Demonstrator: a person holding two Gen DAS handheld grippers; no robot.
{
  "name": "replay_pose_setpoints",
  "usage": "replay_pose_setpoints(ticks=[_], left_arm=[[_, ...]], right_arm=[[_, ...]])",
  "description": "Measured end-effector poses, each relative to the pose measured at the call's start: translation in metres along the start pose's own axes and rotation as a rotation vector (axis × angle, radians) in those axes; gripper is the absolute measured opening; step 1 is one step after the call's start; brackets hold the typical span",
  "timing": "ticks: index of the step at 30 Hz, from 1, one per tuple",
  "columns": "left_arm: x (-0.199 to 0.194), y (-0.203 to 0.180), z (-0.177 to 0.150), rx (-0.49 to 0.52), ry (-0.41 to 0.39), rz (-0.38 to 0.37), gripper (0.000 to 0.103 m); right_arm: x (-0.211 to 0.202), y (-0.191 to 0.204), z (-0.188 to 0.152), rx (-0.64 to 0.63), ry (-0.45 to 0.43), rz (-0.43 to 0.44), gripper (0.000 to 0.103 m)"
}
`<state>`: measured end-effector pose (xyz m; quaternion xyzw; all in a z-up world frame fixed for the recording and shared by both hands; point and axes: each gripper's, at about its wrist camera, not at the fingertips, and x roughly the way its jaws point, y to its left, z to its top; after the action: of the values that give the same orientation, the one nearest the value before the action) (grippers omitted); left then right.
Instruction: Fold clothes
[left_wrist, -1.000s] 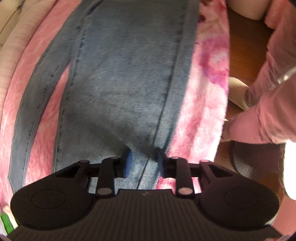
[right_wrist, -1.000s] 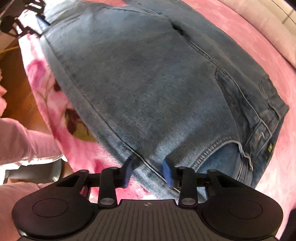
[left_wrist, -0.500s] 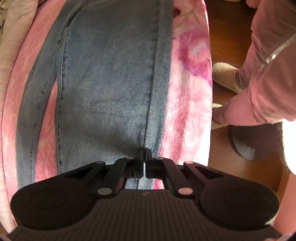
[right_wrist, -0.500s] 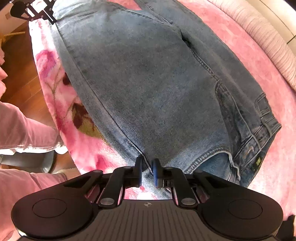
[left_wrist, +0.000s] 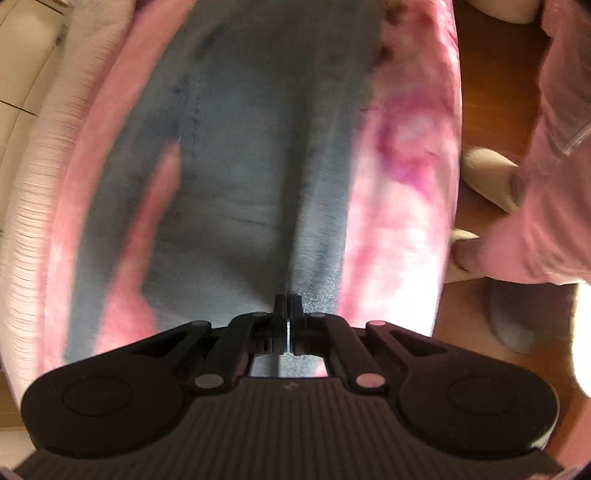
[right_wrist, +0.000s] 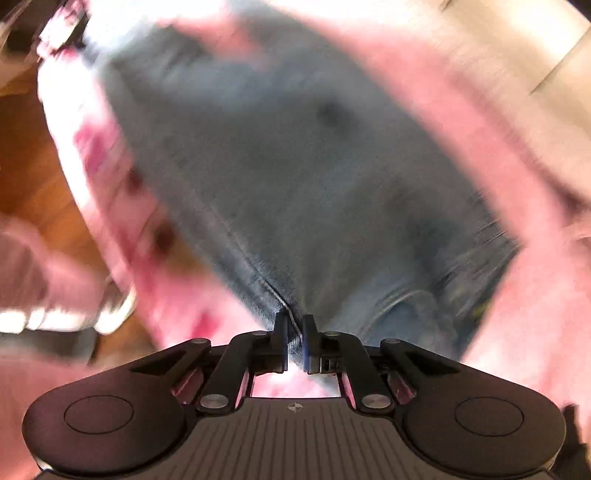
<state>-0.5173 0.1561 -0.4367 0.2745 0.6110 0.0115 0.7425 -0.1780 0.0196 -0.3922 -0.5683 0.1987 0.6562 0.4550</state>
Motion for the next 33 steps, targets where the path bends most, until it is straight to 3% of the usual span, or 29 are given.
replay_pose_setpoints(ticks=[2,3,7,10,12,13,14,17,20,24,26,29,33], left_arm=[[0.007,-0.021,0.002,0.028,0.026,0.042,0.0],[0.007,-0.02,0.004,-0.023,0.034,0.041,0.0],[-0.007,0.021,-0.006,-0.4,0.067,-0.021,0.008],[-0.015,0.059,-0.039,-0.754,0.094,-0.025,0.009],[-0.018,0.086,-0.072,-1.045,0.114,-0.004,0.017],[-0.019,0.096,-0.09,-1.181,0.118,0.018,0.026],[-0.021,0.104,-0.11,-1.312,0.12,0.049,0.027],[-0.021,0.122,-0.17,-1.648,0.14,0.139,0.027],[-0.014,0.134,-0.225,-1.903,0.181,0.2,0.027],[-0.013,0.13,-0.283,-2.191,0.21,0.251,0.032],[-0.011,0.128,-0.304,-2.315,0.211,0.262,0.034],[-0.005,0.13,-0.325,-2.419,0.232,0.278,0.035],[0.002,0.137,-0.337,-2.462,0.228,0.291,0.034]], right_arm=[[0.012,0.007,-0.002,0.018,0.019,-0.009,0.007],[0.017,0.003,0.003,0.07,0.042,-0.002,0.009],[0.011,-0.016,0.013,0.147,0.078,0.057,0.022],[0.001,-0.029,0.004,0.227,0.091,0.07,0.03],[-0.008,-0.044,-0.003,0.344,0.079,0.059,0.032],[-0.011,-0.053,-0.007,0.417,0.074,0.046,0.032],[-0.013,-0.063,-0.011,0.501,0.066,0.026,0.032],[-0.019,-0.093,-0.021,0.765,0.044,-0.024,0.033],[-0.013,-0.12,-0.031,1.025,0.027,-0.019,0.034],[-0.011,-0.137,-0.042,1.24,0.025,-0.014,0.034],[-0.009,-0.138,-0.04,1.277,0.034,-0.011,0.034],[-0.004,-0.136,-0.03,1.261,0.066,-0.016,0.034],[0.006,-0.132,-0.015,1.219,0.108,-0.017,0.034]])
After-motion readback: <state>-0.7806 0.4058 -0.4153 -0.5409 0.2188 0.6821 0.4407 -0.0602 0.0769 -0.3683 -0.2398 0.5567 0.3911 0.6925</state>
